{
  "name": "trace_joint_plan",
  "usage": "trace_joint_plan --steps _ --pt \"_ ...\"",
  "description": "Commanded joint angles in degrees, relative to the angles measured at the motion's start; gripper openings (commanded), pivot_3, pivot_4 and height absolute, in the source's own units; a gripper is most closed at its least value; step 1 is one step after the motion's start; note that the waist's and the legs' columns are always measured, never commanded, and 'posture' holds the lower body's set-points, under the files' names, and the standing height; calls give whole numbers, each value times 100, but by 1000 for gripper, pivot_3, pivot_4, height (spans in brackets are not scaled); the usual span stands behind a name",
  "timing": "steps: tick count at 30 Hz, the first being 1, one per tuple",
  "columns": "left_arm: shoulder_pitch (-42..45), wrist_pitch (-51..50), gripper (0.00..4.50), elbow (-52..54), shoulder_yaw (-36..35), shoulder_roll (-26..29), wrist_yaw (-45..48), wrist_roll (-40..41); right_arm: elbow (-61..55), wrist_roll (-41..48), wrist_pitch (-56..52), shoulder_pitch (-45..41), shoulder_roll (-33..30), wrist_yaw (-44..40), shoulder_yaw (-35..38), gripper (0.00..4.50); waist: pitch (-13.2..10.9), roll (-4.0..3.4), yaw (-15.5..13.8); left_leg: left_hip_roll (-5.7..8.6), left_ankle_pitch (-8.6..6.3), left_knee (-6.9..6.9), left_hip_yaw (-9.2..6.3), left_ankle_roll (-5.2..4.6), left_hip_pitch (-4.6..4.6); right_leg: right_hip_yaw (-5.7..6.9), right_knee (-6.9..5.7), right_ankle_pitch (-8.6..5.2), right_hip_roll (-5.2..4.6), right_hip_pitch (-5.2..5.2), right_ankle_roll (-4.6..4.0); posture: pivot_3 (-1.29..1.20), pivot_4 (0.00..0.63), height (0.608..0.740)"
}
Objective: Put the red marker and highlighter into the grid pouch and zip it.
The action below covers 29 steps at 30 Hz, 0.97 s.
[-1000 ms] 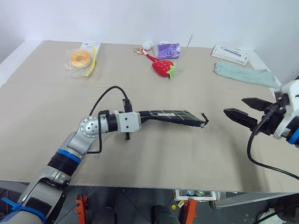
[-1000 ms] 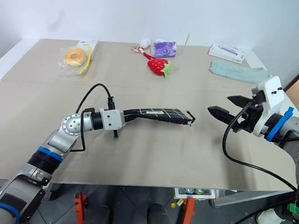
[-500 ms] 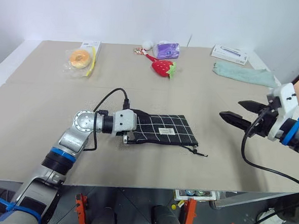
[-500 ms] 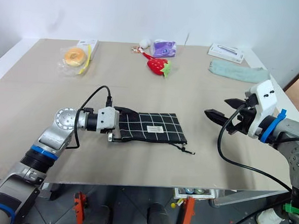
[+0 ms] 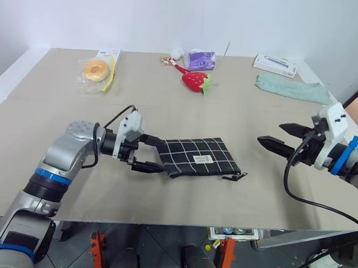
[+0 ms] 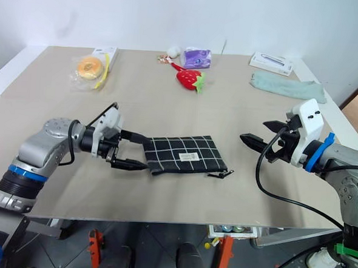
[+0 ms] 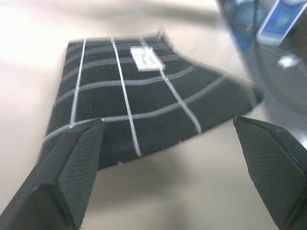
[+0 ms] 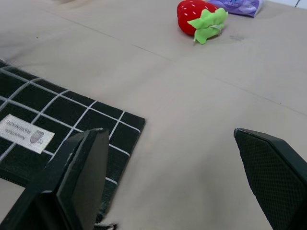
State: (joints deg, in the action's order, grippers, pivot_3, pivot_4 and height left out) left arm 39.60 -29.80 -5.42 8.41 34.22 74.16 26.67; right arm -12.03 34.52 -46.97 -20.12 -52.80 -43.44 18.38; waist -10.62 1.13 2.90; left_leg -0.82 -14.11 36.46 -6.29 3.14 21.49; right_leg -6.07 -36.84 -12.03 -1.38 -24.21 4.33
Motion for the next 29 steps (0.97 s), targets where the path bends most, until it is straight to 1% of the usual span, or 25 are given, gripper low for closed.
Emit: trace_joint_plan --steps 1,3,6,10,12,14,21,24,29 --pt "209 -548 4433 92 -604 -23 -245 541 -158 -1 62 -17 -30 28 109 4500 0 0 9 0 0 0 0 0 0 0 0 0 0 0 0 0 150 740" --pt "209 -689 4433 52 -810 -58 -531 619 -87 -42 48 -31 -50 46 85 4500 0 0 15 -1 0 0 0 0 -2 0 0 0 1 0 0 0 150 740" --pt "312 -553 4433 -327 -1162 -213 -1504 312 147 -249 75 -85 -97 129 -33 4500 0 2 2 -1 0 0 0 0 -2 1 0 0 0 0 -1 0 150 740" --pt "392 202 4433 -934 -1578 -226 -2645 -255 662 -511 194 -276 -64 151 -194 4500 -1 2 11 1 0 2 0 1 -3 -1 0 3 -1 0 0 0 150 740" --pt "144 502 4433 -1085 -1684 -51 -2952 -538 1017 -672 311 -413 -47 64 -387 4500 -1 1 25 0 1 0 0 1 -5 -1 0 5 0 -1 -3 0 150 740" --pt "-208 581 4433 -967 -1762 125 -3033 -658 1368 -805 451 -567 -27 -51 -555 4500 0 1 57 -1 1 -4 1 1 -6 -2 0 5 0 -2 -5 0 150 740" --pt "-1247 94 4433 0 -2251 532 -3155 -396 2396 -1217 962 -1234 76 -496 -1096 4500 -4 7 99 0 0 -6 1 1 3 0 0 -2 -4 -7 -4 0 150 740" --pt "-1435 11 4433 174 -2336 620 -3212 -400 2635 -1340 1106 -1444 128 -634 -1229 4500 -5 9 97 0 1 -5 0 2 2 4 0 -1 -5 -5 -4 0 150 740" --pt "-1647 -272 4433 528 -2407 669 -3141 -204 2806 -1437 1231 -1587 164 -706 -1213 4500 -5 8 122 0 1 -4 1 3 1 3 0 0 -5 -3 -3 0 150 740"
